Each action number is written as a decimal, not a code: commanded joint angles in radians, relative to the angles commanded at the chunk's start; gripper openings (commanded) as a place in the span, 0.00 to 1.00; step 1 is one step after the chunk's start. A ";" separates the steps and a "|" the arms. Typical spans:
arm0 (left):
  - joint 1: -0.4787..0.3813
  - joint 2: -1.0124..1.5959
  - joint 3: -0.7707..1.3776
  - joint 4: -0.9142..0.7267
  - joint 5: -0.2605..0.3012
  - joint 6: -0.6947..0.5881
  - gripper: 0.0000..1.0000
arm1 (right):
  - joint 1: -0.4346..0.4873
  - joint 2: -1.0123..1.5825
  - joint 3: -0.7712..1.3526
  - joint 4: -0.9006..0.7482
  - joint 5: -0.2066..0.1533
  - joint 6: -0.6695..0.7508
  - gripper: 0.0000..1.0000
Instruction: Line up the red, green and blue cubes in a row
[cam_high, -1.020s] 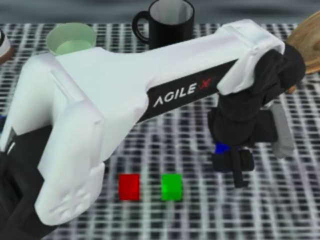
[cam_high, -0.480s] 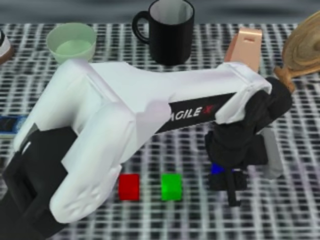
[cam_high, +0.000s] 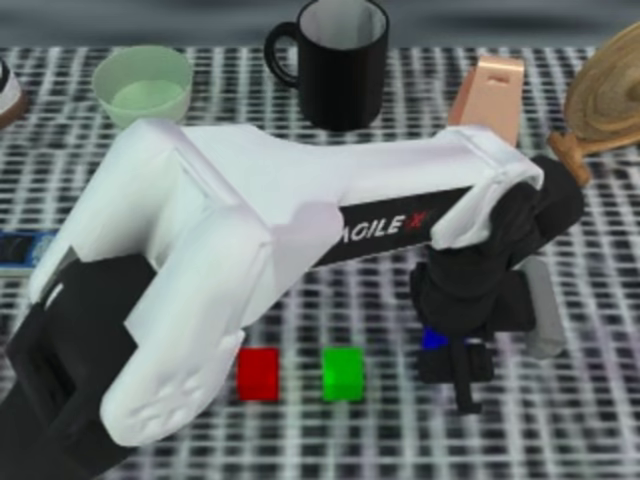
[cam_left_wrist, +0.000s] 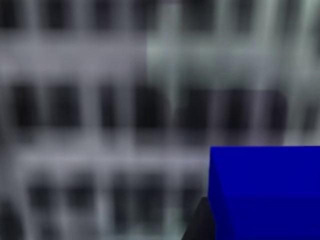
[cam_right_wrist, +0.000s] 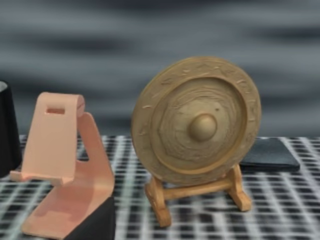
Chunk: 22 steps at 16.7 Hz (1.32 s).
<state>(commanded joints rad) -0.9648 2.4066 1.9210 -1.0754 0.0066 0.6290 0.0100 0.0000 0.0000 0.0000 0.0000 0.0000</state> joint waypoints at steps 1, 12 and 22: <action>0.000 0.000 0.000 0.000 0.000 0.000 0.45 | 0.000 0.000 0.000 0.000 0.000 0.000 1.00; 0.000 0.000 0.000 0.000 0.000 0.000 1.00 | 0.000 0.000 0.000 0.000 0.000 0.000 1.00; 0.013 -0.018 0.097 -0.120 0.000 -0.003 1.00 | 0.000 0.000 0.000 0.000 0.000 0.000 1.00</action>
<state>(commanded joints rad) -0.9519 2.3888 2.0176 -1.1953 0.0066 0.6257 0.0100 0.0000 0.0000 0.0000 0.0000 0.0000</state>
